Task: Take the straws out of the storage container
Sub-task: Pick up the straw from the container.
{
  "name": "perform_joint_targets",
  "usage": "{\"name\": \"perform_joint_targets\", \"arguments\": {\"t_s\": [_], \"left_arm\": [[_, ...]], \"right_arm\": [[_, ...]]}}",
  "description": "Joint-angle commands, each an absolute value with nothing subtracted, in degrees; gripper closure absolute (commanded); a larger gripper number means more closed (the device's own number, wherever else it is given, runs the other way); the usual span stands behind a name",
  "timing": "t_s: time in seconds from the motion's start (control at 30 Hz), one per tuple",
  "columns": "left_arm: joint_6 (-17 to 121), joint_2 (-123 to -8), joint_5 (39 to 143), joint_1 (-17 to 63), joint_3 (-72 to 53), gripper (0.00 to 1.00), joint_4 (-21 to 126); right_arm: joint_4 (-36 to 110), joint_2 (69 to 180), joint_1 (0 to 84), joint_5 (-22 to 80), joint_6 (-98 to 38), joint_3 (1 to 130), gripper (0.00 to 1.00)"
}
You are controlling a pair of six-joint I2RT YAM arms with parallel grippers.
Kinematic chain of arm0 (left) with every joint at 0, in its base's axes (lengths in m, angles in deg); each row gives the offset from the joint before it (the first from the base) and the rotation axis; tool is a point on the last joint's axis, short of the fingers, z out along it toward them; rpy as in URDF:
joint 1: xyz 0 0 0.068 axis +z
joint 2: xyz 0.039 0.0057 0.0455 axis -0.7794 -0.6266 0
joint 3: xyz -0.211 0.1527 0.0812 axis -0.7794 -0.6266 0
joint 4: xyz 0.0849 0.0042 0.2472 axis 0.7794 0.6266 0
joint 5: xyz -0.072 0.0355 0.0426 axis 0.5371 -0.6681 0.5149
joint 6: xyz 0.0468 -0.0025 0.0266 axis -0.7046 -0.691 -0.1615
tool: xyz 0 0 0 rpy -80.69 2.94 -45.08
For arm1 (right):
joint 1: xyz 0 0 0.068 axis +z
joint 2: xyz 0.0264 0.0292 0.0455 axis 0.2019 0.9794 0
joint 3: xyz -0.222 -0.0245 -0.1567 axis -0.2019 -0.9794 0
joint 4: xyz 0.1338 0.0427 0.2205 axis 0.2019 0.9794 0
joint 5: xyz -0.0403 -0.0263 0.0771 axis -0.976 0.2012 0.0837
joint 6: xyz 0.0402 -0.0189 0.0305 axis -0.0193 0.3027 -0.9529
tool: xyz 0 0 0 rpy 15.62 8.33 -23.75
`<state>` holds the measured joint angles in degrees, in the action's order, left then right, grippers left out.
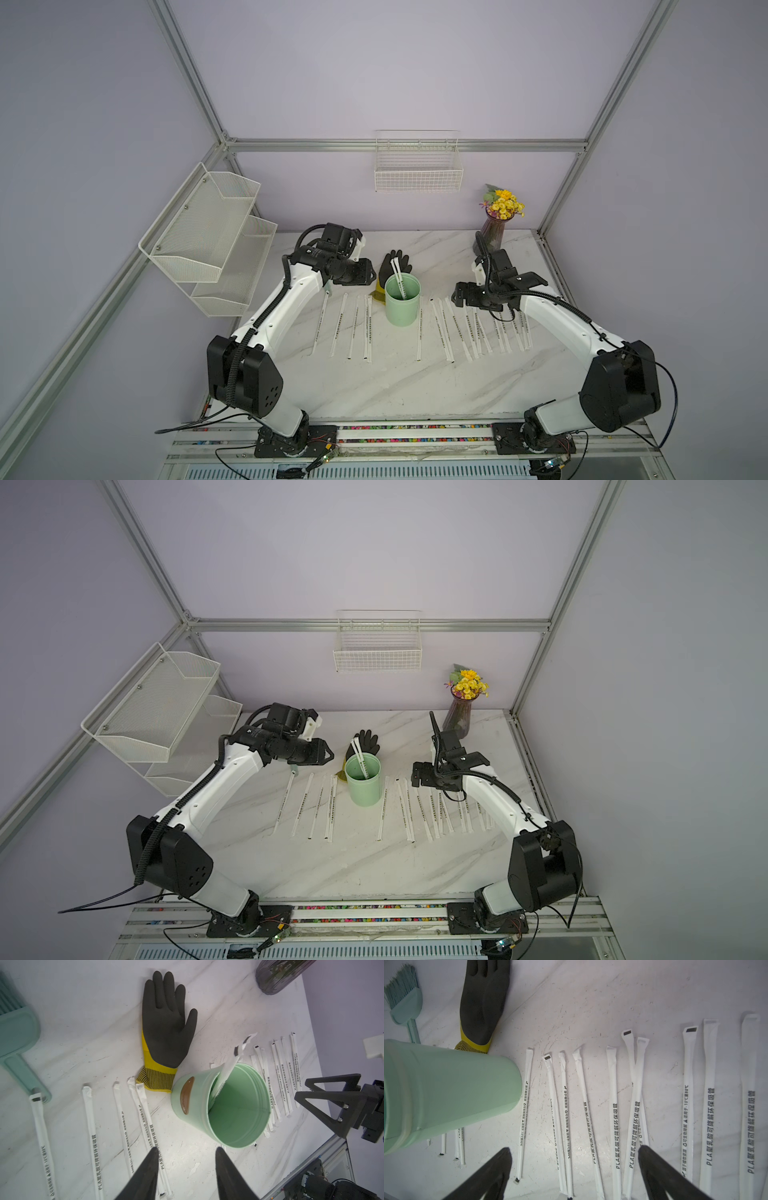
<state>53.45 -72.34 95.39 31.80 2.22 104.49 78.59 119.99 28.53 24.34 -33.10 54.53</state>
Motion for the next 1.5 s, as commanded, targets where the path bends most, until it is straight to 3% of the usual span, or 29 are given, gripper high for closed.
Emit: {"name": "perform_joint_targets", "arguments": {"t_s": [0.0, 1.47], "left_arm": [[54.53, -71.35, 97.39, 30.11, 1.12, 0.55, 96.52], [52.55, -79.01, 90.05, 24.75, 5.64, 0.59, 93.75]], "right_arm": [[79.34, 118.38, 28.13, 23.34, -33.79, 54.25, 0.03], [80.00, 119.21, 26.93, 24.14, -32.92, 53.05, 0.03]]}}
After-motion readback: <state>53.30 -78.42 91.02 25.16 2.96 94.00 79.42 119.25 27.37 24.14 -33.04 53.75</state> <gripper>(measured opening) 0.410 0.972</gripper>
